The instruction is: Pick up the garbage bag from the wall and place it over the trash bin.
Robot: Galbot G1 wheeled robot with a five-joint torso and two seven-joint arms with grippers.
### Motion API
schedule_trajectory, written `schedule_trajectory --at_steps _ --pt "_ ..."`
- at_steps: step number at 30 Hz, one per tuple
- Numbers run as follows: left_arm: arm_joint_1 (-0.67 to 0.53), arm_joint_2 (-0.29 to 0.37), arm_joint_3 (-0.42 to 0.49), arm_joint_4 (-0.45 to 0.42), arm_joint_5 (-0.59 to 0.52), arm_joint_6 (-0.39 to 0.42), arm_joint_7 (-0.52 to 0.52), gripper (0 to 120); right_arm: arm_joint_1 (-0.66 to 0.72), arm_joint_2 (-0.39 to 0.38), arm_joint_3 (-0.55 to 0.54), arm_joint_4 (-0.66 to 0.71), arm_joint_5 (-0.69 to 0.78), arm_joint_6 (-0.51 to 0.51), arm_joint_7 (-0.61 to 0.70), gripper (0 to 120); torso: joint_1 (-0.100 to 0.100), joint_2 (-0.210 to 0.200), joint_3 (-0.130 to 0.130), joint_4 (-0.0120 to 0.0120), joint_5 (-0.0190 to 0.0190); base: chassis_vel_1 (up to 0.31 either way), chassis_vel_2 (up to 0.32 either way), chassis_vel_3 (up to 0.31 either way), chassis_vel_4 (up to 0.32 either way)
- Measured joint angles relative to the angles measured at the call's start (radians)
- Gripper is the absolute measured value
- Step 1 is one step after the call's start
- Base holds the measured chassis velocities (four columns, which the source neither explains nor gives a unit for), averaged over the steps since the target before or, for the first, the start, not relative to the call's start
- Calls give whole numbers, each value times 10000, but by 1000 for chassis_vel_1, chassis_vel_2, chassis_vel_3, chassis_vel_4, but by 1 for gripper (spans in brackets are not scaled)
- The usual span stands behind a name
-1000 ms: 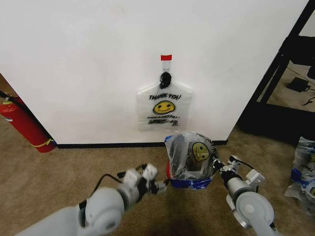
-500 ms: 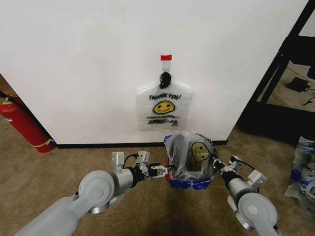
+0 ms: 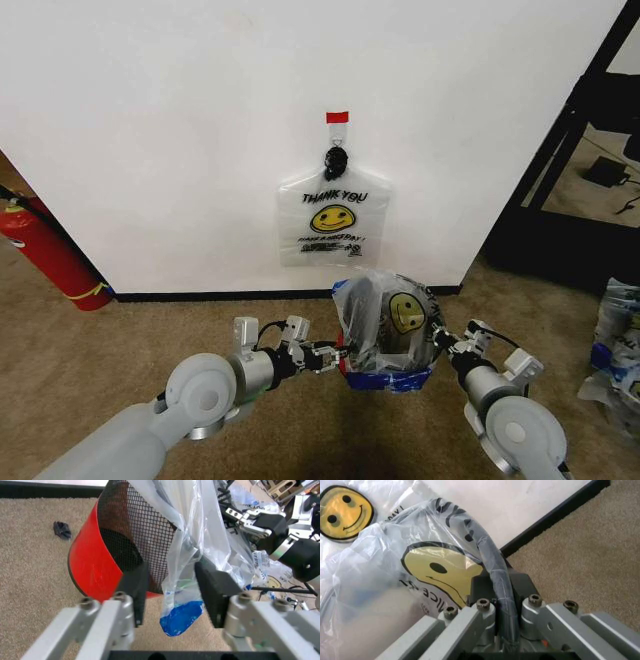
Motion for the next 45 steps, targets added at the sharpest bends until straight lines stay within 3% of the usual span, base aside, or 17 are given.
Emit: schedule_trajectory --at_steps 1,2,5,9,29,45 --pt "-3 0 4 1 2 -10 0 32 0 -6 2 0 4 0 1 0 0 0 0 0 0 0 0 0 0" --pt "-16 0 16 1 12 -34 2 24 5 -25 7 10 18 1 7 0 0 0 0 0 0 0 0 0 0" --pt "-34 0 27 0 26 -65 2 18 17 -40 10 31 33 0 20 0 0 0 0 0 0 0 0 0 0" --pt "-65 -18 64 -1 101 -220 9 0 10 -36 11 34 43 1 38 0 0 0 0 0 0 0 0 0 0" --pt "63 -6 35 56 364 -1077 -162 0 -66 203 5 100 19 21 98 0 0 0 0 0 0 0 0 0 0" --pt "408 -154 396 355 1729 -738 -570 0 -446 135 117 649 242 48 -69 0 0 0 0 -1 -3 0 0 0 0"
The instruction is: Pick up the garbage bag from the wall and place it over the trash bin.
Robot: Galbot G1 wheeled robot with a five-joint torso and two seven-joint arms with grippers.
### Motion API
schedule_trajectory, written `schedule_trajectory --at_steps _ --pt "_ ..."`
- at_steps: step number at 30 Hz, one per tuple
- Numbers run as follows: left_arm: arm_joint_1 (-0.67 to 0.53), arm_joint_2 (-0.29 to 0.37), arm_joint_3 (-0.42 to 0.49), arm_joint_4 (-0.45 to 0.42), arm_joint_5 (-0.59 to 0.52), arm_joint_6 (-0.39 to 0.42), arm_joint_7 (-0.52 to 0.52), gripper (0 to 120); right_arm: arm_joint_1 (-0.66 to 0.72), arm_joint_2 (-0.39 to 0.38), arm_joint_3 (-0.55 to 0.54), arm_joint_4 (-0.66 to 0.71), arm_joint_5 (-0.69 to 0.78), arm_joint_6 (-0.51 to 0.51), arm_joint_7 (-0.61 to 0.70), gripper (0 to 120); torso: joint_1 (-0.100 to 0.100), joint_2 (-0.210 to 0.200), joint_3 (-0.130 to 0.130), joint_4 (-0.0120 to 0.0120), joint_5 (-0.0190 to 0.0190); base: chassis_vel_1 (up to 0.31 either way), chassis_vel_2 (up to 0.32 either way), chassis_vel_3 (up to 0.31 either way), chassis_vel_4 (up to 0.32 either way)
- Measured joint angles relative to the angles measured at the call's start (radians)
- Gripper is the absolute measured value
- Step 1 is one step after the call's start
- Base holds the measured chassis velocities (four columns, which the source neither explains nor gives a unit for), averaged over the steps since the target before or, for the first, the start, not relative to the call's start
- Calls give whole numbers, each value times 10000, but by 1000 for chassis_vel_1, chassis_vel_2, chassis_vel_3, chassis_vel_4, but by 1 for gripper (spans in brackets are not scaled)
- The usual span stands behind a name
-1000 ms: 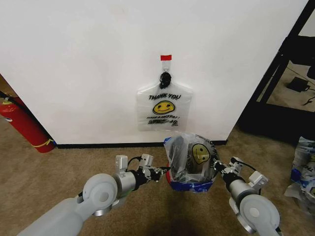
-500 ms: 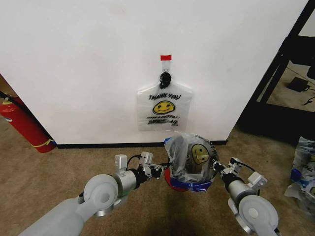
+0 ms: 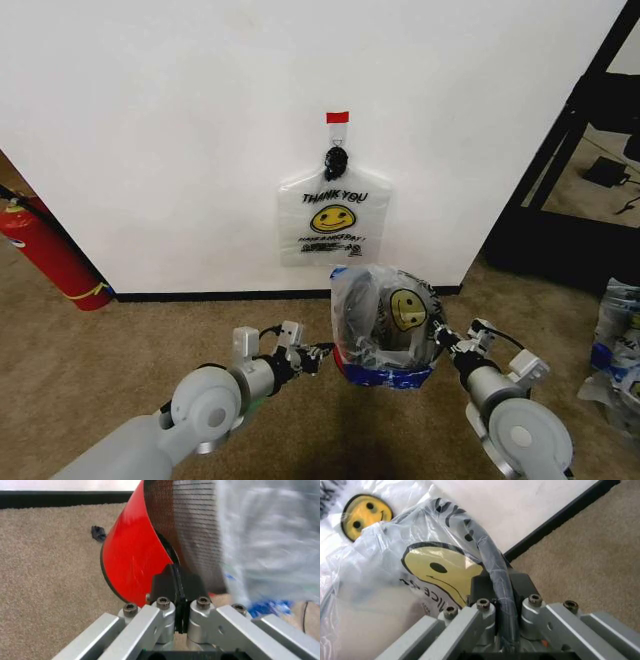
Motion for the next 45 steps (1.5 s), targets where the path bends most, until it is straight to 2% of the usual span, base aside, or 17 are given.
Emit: schedule_trajectory --at_steps 6,10,11,12,16,18,19,22,26,32,36,45 --pt "137 113 -395 -13 -54 38 -23 0 -28 -11 -8 -157 -73 -4 -110 0 0 0 0 0 3 0 0 0 0" --pt "460 290 -1133 -56 -837 33 -4 4 -12 -16 -15 -317 -132 16 -226 0 0 0 0 3 2 0 0 0 0" --pt "458 293 -1343 -45 -1386 -13 -6 11 0 5 -40 -372 -159 18 -247 0 0 0 0 2 2 0 0 0 0" --pt "458 293 -1343 -45 -1386 -13 -6 11 0 5 -40 -372 -159 18 -247 0 0 0 0 2 2 0 0 0 0" --pt "391 188 -1501 25 -2324 -166 49 26 35 45 -99 -417 -199 22 -249 0 0 0 0 -1 2 0 0 0 0" --pt "389 144 -1501 115 -2510 -336 282 34 70 42 -102 -419 -199 21 -238 0 0 0 0 1 2 0 0 0 0" --pt "389 144 -1501 115 -2510 -336 282 34 70 42 -102 -419 -199 21 -238 0 0 0 0 1 2 0 0 0 0" --pt "412 129 -1506 221 -2844 -563 726 48 89 29 -89 -423 -187 21 -205 0 0 0 0 0 1 0 0 0 0" --pt "337 190 -1519 304 -3039 -588 1057 56 110 31 -73 -423 -174 21 -192 0 0 0 0 1 3 0 0 0 0" --pt "6 314 -1647 718 -3398 -586 1192 81 232 3 -49 -536 -147 20 -176 0 0 0 0 0 4 0 0 0 0" --pt "14 357 -1689 850 -3440 -584 1286 86 277 -18 -48 -588 -124 20 -176 0 0 0 0 1 2 0 0 0 0" --pt "-164 12 -1489 880 -3590 -686 1362 86 369 -26 -102 -659 -62 5 -121 0 0 0 0 1 3 0 0 0 0"
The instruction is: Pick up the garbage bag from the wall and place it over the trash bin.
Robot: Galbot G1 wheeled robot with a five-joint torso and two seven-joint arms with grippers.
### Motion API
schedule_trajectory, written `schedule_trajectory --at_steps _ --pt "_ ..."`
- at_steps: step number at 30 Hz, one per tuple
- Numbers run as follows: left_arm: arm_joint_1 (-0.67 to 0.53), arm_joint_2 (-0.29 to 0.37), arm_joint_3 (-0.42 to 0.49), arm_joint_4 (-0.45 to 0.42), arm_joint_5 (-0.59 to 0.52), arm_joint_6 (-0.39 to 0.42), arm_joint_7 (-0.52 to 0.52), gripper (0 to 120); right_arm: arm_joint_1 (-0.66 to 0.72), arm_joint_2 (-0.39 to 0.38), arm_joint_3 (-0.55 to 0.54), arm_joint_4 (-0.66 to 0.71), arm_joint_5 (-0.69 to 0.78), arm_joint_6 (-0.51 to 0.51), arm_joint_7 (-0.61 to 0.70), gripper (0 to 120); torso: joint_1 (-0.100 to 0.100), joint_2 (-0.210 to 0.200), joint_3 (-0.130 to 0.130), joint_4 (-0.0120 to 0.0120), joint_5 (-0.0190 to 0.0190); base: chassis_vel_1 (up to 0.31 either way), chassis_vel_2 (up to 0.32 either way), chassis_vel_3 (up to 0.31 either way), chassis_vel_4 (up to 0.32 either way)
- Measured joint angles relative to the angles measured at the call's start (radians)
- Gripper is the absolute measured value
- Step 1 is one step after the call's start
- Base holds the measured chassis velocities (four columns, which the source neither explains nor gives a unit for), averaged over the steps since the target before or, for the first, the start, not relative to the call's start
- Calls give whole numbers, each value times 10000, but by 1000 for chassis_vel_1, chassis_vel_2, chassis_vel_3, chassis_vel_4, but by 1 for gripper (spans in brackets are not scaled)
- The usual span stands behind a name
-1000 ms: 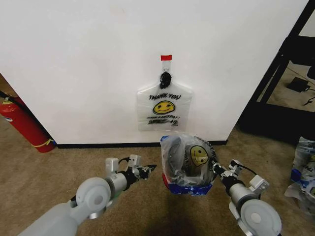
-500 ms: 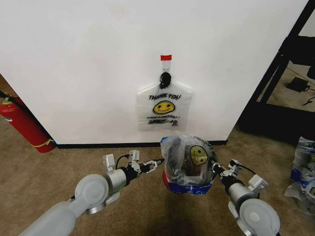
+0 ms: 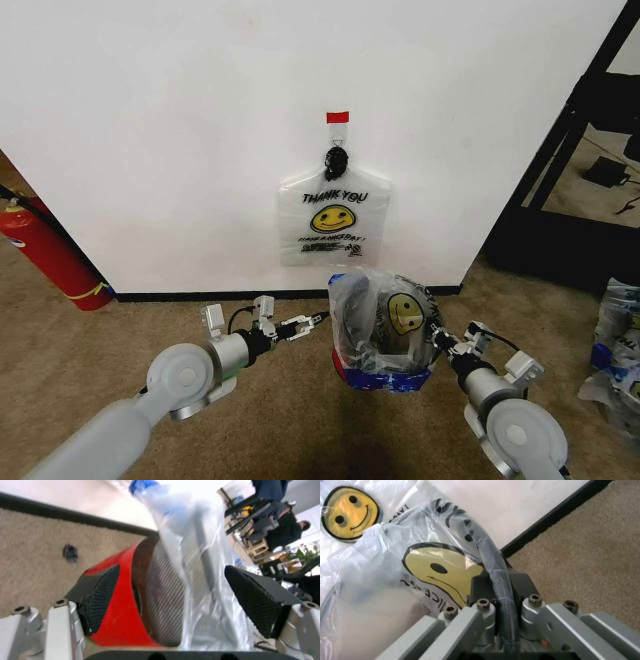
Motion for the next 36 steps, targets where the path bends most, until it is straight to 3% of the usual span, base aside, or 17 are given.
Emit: schedule_trajectory --at_steps 7,22,26,36 --pt "-829 -413 131 464 -735 -266 -505 86 -7 51 -82 123 25 -33 61 0 0 0 0 -2 0 0 0 0 0" --pt "-1173 -721 476 967 -576 -130 -651 86 71 51 -115 8 -184 -37 36 0 0 0 0 -1 0 0 0 0 0" --pt "-1213 -791 536 1027 -541 -92 -621 80 94 60 -130 -28 -212 -36 23 0 0 0 0 0 1 0 0 0 0" --pt "-1379 -1083 744 1285 -370 -87 -426 43 105 105 -158 -86 -186 -32 10 0 0 0 0 -1 -1 0 0 0 0"
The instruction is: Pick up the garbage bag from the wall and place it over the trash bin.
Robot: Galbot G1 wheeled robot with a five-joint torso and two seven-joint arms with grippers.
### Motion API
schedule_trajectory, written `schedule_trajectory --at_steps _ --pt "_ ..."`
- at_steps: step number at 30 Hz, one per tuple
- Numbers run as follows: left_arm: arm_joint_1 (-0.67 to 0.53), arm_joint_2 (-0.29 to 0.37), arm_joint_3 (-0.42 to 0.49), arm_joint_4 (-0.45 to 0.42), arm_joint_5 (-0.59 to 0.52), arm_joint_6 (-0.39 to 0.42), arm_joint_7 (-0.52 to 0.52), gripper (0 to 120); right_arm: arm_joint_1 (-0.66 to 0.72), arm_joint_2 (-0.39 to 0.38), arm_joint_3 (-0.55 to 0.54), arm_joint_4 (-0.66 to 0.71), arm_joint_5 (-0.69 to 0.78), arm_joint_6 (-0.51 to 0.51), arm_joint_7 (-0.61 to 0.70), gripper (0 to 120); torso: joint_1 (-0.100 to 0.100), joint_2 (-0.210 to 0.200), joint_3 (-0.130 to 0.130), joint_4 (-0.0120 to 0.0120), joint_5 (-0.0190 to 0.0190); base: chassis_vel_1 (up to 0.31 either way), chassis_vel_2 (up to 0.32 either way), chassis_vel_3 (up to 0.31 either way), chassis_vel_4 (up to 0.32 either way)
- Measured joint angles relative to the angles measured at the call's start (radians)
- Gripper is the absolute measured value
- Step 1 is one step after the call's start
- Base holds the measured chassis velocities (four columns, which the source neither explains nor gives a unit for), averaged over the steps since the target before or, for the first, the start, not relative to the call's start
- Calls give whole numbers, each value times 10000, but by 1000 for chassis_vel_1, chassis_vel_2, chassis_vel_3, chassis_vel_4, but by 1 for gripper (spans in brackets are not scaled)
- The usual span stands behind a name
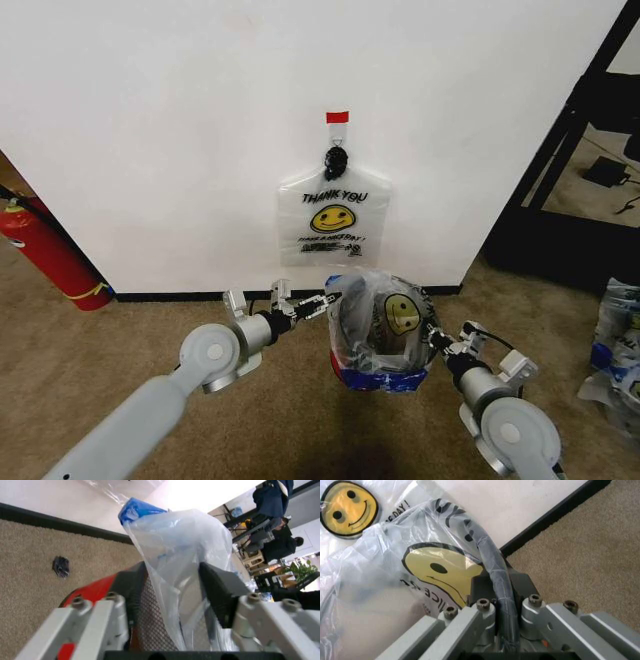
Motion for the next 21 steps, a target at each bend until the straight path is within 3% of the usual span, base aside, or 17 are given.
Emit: schedule_trajectory --at_steps 12,21 --pt "32 -136 7 -151 315 -81 121 0 32 0 -35 -167 -209 36 -97 0 0 0 0 1 0 0 0 0 0" --pt "-76 -111 174 -123 673 -270 83 0 -92 -7 -28 80 26 37 -76 0 0 0 0 1 0 0 0 0 0"
